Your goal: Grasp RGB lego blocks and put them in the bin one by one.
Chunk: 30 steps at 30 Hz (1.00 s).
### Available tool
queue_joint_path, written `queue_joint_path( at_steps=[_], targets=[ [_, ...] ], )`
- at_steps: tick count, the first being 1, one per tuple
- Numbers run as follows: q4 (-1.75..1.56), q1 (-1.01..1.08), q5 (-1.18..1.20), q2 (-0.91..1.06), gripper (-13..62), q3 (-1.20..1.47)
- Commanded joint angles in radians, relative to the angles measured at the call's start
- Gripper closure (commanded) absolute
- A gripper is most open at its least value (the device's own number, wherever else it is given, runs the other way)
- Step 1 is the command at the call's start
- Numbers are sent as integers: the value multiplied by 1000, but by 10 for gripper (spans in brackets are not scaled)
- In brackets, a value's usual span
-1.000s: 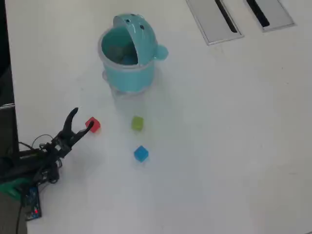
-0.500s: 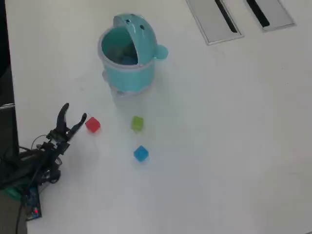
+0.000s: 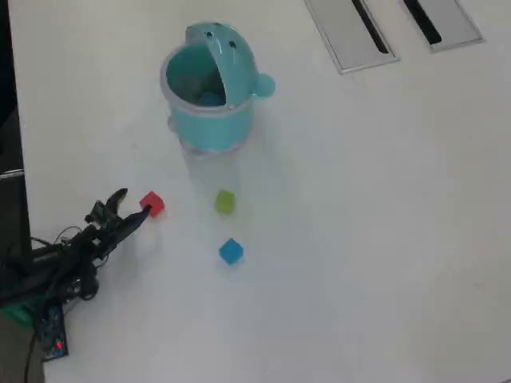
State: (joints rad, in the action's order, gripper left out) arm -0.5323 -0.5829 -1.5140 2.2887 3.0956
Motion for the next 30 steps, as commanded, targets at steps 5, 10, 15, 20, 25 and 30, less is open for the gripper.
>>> queue_joint_path(
  at_steps=[5, 10, 15, 20, 25, 30],
  targets=[
    [92, -67, -72, 61, 164, -37],
    [153, -83, -72, 51, 165, -72],
    [144, -69, -74, -55, 165, -107],
    [98, -48, -74, -190, 165, -158],
    [72, -46, -72, -275, 165, -212],
    [46, -34, -72, -341, 165, -253]
  ],
)
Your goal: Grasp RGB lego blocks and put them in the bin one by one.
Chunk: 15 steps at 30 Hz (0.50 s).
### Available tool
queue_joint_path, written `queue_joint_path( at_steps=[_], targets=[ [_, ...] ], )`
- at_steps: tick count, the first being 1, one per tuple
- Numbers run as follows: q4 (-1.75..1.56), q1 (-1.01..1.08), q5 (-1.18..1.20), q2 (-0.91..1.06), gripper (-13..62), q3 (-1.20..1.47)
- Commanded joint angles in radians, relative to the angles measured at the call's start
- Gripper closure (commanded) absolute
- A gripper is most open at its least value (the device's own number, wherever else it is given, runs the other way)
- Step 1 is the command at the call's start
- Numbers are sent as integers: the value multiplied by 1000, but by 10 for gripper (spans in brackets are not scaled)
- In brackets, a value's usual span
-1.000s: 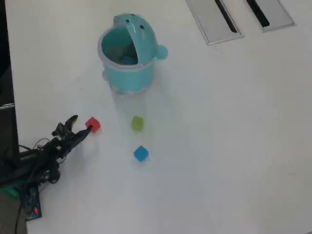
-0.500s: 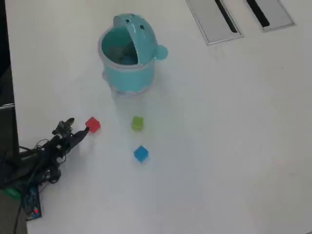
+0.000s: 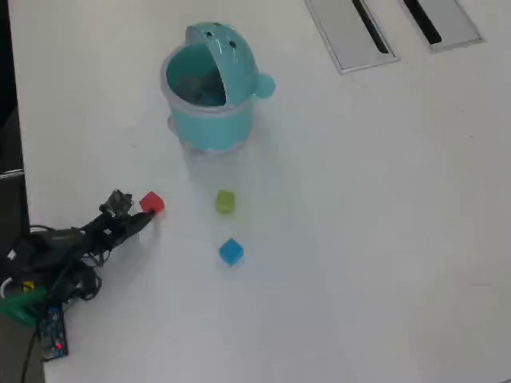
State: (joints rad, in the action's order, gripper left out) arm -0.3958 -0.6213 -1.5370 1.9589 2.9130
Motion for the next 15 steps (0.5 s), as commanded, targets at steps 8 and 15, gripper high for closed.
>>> queue_joint_path(
  at_steps=[8, 15],
  targets=[
    [-120, 18, -48, -110, 165, -124],
    [-239, 34, -38, -249, 167, -120]
  ],
)
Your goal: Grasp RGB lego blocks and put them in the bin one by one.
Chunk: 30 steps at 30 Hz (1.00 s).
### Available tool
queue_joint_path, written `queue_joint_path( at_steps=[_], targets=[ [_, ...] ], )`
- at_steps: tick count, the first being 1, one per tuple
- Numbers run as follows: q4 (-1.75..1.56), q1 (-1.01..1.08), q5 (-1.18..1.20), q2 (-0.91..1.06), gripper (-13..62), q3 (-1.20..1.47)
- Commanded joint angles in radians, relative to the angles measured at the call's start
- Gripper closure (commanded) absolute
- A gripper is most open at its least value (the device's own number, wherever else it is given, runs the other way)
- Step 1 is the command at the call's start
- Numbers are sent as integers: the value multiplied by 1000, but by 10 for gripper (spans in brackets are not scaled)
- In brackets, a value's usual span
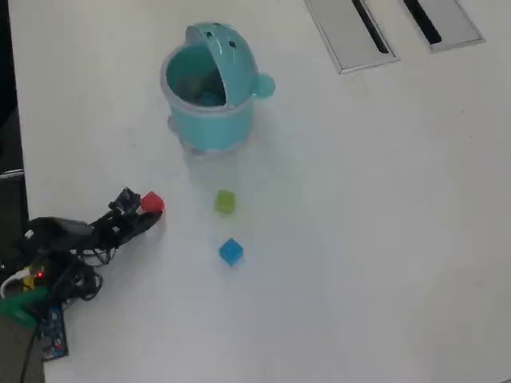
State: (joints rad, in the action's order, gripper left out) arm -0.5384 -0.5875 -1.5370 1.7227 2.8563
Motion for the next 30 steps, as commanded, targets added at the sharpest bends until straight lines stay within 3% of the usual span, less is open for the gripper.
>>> queue_joint_path(
  at_steps=[1, 8, 12, 20, 24, 30],
  targets=[
    [-124, 0, -37, -31, 175, -64],
    [-190, -17, -5, -98, 213, -66],
    [-250, -25, 61, -121, 299, -58],
    [-350, -18, 104, -98, 299, -72],
    [-318, -6, 124, 29, 299, -84],
    [32, -21, 153, 281, 299, -190]
  ],
)
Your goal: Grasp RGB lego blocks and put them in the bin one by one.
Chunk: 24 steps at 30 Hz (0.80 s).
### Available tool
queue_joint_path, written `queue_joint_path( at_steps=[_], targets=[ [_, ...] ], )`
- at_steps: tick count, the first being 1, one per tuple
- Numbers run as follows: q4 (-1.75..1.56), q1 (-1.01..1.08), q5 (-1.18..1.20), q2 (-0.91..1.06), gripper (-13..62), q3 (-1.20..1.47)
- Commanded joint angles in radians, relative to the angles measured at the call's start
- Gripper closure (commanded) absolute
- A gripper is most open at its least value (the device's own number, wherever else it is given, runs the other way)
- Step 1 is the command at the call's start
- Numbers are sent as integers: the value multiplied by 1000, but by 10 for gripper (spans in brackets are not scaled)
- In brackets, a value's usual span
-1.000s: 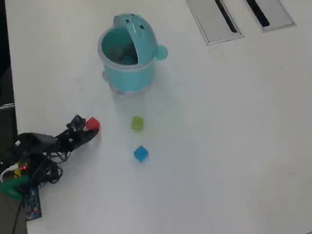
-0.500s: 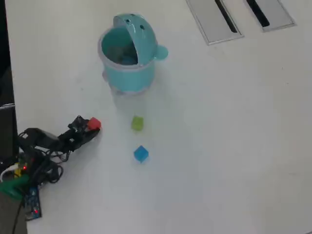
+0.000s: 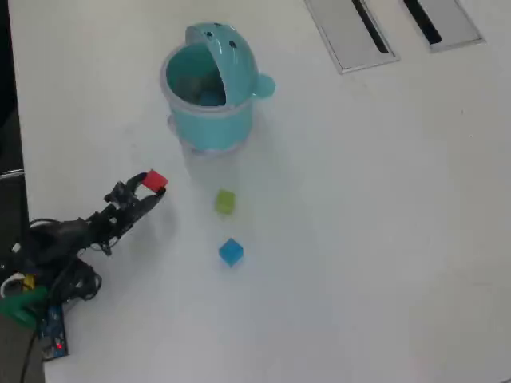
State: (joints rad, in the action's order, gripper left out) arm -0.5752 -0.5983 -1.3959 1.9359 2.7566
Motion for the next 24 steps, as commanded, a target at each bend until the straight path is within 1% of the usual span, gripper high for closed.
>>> queue_joint_path(
  at_steps=[1, 11, 13, 15, 18, 19, 24],
  targets=[
    [120, -15, 12, 98, 299, -110],
    [364, -29, 43, 207, 301, -385],
    [396, -35, 43, 207, 306, -460],
    [434, -48, 43, 207, 331, -526],
    [512, -86, 17, 202, 331, -646],
    [520, -104, -11, 179, 332, -706],
    [522, -127, -66, 118, 346, -836]
  ],
)
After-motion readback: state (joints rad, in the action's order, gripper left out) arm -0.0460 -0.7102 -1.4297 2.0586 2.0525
